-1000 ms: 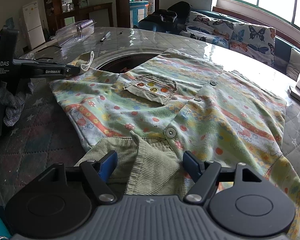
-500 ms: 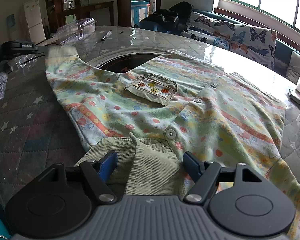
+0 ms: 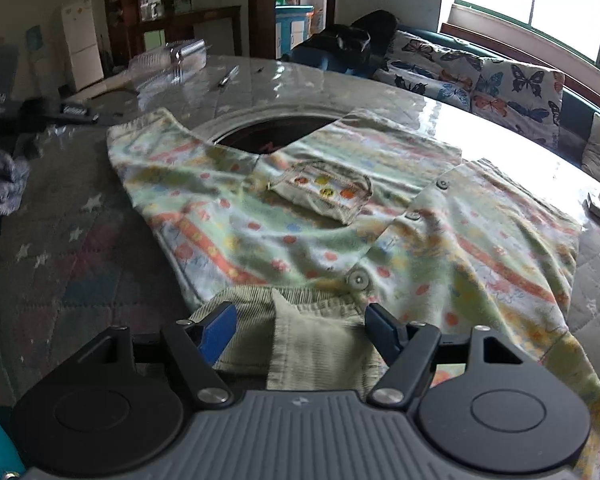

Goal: Fold clothes

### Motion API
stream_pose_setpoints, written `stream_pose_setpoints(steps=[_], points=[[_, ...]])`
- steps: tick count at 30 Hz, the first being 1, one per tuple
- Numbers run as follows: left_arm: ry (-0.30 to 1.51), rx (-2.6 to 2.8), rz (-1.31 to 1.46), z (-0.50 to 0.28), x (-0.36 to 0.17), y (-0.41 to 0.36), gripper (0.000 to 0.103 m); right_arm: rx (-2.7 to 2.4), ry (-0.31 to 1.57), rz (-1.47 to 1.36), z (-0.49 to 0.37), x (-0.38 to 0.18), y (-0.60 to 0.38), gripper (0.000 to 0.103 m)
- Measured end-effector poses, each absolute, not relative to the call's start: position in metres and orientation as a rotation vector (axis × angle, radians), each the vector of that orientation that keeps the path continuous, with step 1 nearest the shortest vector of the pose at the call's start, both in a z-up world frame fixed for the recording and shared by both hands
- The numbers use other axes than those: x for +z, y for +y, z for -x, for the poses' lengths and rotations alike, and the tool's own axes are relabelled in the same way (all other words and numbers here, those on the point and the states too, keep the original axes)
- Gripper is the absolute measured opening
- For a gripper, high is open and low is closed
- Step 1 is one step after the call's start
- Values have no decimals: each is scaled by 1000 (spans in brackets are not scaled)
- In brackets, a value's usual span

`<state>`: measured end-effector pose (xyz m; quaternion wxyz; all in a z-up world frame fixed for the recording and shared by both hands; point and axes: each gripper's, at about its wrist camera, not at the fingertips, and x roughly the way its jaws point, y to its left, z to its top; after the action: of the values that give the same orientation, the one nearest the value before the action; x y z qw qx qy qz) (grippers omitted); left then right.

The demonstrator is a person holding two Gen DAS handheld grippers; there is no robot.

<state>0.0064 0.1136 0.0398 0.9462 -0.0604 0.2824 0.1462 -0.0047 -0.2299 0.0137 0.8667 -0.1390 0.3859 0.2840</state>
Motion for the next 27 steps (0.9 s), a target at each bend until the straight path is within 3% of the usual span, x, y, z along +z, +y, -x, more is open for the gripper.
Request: stream_pose_setpoints(steps=[3,7,10,13,14,17,27], points=[[589,331,95,-16,35,110,16,594,800,277,6,17,-233,73],[596,402,110,-14,31,117,46,599,794,276,8,18,-236,73],[608,416,100,-16,27,120,49,598,792,266,8,18,-237,73],[638,404,107,-20,22,122,45,591,784,257,8,19,-239,73],[650,394,124,-22,20,124,28,588,783,253,8,20,-240,73],[649,365,145,-24,18,127,9,579,778,245,8,23,-243,73],[580,386,49,-33,39,115,7,635,829,268,14,12,-243,73]])
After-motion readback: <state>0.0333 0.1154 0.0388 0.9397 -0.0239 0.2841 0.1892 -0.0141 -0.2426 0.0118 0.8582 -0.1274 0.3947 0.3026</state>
